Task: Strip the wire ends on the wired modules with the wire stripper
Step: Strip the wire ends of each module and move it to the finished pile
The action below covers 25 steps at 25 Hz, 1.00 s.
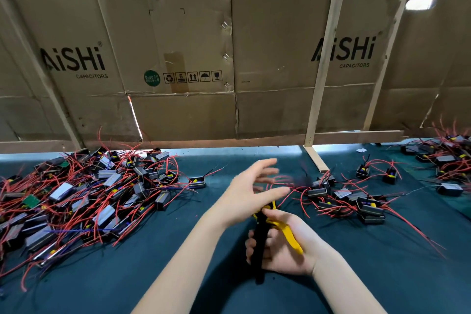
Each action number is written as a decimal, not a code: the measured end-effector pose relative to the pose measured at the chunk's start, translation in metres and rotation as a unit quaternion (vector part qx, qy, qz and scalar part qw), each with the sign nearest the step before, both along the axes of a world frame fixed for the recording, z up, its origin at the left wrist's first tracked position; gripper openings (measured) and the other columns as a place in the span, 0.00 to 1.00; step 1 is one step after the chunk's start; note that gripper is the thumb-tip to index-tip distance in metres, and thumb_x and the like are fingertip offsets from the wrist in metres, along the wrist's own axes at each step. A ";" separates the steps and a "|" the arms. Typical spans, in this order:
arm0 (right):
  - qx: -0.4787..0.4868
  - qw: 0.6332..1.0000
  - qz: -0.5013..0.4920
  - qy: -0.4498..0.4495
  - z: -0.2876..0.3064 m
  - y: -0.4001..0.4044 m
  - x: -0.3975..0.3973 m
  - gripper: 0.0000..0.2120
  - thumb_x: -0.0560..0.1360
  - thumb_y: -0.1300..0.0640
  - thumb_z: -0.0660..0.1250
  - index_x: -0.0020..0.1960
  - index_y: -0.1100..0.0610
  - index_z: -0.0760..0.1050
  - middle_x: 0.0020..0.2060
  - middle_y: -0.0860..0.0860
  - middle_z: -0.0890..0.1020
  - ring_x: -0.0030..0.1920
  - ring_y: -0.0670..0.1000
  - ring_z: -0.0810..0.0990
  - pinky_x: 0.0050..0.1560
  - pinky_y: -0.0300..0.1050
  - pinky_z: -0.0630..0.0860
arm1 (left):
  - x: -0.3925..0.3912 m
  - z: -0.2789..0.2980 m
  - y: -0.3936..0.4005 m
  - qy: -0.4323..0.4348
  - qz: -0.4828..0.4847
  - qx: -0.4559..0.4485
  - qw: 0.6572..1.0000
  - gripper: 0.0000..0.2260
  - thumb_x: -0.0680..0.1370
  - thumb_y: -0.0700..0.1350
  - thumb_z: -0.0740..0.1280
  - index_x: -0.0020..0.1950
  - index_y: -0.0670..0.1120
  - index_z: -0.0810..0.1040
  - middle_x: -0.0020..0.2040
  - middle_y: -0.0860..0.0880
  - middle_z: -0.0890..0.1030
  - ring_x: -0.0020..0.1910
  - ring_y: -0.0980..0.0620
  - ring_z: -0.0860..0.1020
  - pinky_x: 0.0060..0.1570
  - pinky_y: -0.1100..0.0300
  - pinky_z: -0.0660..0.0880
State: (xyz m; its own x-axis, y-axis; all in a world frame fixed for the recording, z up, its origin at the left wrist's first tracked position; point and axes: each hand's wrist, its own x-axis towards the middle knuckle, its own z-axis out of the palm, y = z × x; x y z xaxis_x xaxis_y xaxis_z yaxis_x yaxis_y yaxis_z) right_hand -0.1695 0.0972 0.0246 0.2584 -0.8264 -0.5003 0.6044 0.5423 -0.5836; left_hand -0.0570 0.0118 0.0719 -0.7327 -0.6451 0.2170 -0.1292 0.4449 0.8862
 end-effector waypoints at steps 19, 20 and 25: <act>-0.006 0.998 0.032 0.056 0.003 -0.001 0.001 0.22 0.71 0.44 0.65 0.48 0.65 0.73 0.39 0.61 0.78 0.38 0.60 0.80 0.45 0.53 0.78 | 0.075 -0.066 -0.043 -0.157 0.223 -0.309 0.911 0.04 0.73 0.45 0.74 0.47 0.49 0.85 0.43 0.53 0.84 0.48 0.53 0.78 0.50 0.61 0.69; -0.006 0.998 0.032 0.057 0.003 0.000 0.001 0.22 0.71 0.44 0.65 0.48 0.65 0.73 0.39 0.61 0.78 0.38 0.60 0.80 0.45 0.53 0.78 | 0.076 -0.066 -0.040 -0.141 0.195 -0.275 0.931 0.09 0.72 0.44 0.75 0.51 0.49 0.84 0.46 0.55 0.84 0.49 0.57 0.79 0.52 0.66 0.69; -0.007 0.998 0.024 0.056 0.002 0.001 0.000 0.22 0.71 0.45 0.66 0.48 0.65 0.73 0.38 0.62 0.78 0.38 0.60 0.80 0.45 0.54 0.78 | 0.089 -0.064 -0.041 -0.036 0.162 -0.120 0.979 0.22 0.67 0.26 0.66 0.53 0.49 0.77 0.58 0.52 0.79 0.62 0.58 0.75 0.66 0.66 0.67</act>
State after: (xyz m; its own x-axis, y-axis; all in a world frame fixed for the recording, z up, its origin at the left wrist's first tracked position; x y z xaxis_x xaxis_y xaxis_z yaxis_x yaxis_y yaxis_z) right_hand -0.1692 0.0979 0.0262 0.2417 -0.8209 -0.5174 0.5078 0.5613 -0.6535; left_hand 0.0320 -0.0288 0.0082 -0.5178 -0.7827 0.3453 -0.3557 0.5641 0.7452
